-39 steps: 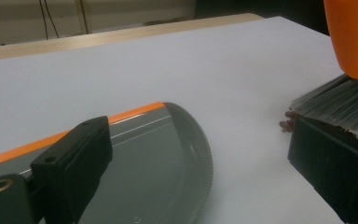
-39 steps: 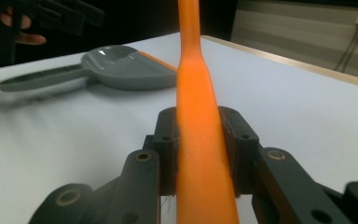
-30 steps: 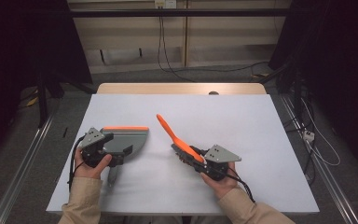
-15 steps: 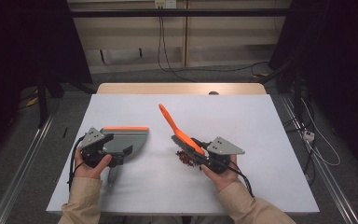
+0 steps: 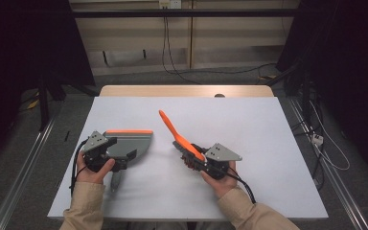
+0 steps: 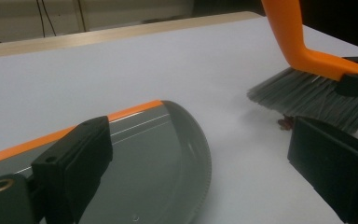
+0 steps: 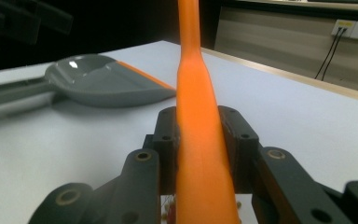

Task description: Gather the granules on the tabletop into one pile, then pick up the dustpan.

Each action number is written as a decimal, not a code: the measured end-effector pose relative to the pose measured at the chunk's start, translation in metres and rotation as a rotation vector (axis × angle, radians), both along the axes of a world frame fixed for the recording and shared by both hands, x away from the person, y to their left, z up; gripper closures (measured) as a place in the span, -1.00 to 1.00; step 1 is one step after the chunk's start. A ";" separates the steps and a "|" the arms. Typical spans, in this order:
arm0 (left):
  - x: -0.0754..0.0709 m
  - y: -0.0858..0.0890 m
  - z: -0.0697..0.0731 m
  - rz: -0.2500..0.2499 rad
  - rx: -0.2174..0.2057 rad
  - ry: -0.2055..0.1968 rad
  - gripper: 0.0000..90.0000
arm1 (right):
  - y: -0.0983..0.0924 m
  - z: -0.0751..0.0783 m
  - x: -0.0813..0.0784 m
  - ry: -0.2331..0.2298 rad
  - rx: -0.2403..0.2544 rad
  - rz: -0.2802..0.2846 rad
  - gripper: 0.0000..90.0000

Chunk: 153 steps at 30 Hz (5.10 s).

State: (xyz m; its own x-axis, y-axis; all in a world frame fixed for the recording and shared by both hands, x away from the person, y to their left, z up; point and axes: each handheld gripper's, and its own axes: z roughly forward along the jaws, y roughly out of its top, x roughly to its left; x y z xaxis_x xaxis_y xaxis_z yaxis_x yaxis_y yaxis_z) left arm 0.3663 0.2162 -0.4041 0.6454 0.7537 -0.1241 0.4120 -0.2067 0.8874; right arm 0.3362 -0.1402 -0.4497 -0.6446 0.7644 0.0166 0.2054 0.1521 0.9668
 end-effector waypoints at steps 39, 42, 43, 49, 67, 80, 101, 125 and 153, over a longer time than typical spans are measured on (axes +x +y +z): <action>-0.024 0.014 -0.019 0.049 0.194 0.185 -0.80 | -0.082 0.021 0.016 0.209 -0.096 -0.207 0.40; -0.025 0.015 -0.022 0.065 0.225 0.206 -0.77 | -0.081 0.025 0.018 0.219 -0.088 -0.204 0.47; -0.025 0.016 -0.024 0.068 0.228 0.215 -0.76 | -0.081 0.026 0.018 0.223 -0.091 -0.204 0.50; -0.023 0.026 -0.030 0.106 0.245 0.265 -0.70 | -0.082 0.026 0.019 0.228 -0.087 -0.204 0.57; -0.002 0.025 -0.032 0.053 0.237 0.319 0.31 | -0.082 0.027 0.019 0.239 -0.091 -0.215 0.58; -0.003 0.034 -0.029 -0.008 0.244 0.343 0.38 | -0.080 0.031 0.021 0.262 -0.122 -0.193 0.57; -0.004 0.016 -0.029 -0.083 0.403 0.322 0.35 | -0.071 0.042 0.033 0.347 -0.248 -0.152 0.55; -0.020 0.003 -0.008 -0.301 0.319 0.247 0.41 | -0.072 0.044 0.041 0.393 -0.282 -0.161 0.57; -0.031 -0.015 -0.021 -0.487 0.319 0.273 0.40 | -0.067 0.039 0.041 0.372 -0.226 -0.171 0.58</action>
